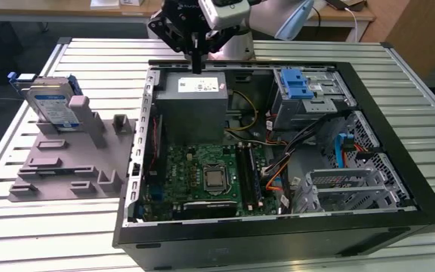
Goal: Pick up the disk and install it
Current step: 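Reach for the disk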
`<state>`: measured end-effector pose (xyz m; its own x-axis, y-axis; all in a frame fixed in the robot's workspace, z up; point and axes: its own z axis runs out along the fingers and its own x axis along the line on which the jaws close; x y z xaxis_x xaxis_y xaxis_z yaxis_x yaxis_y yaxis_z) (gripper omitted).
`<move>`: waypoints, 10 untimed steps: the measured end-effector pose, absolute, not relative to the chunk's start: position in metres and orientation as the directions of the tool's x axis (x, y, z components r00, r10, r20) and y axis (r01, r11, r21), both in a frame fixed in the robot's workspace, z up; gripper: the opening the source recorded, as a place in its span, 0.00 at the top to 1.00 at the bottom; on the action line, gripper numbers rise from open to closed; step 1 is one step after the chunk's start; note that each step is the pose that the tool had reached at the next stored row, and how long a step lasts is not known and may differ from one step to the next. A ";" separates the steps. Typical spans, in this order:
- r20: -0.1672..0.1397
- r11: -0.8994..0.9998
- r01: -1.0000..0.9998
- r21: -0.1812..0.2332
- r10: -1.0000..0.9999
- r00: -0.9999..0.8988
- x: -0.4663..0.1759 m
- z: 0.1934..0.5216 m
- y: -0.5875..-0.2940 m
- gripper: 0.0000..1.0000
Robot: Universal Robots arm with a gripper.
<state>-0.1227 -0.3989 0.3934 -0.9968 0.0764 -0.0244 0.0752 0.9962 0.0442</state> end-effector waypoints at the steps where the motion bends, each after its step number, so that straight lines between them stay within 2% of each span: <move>1: -0.024 0.996 0.075 0.044 0.076 -0.997 -0.123 0.393 -0.399 0.89; 10: -0.024 0.996 0.075 0.044 0.076 -0.997 -0.134 0.393 -0.397 0.89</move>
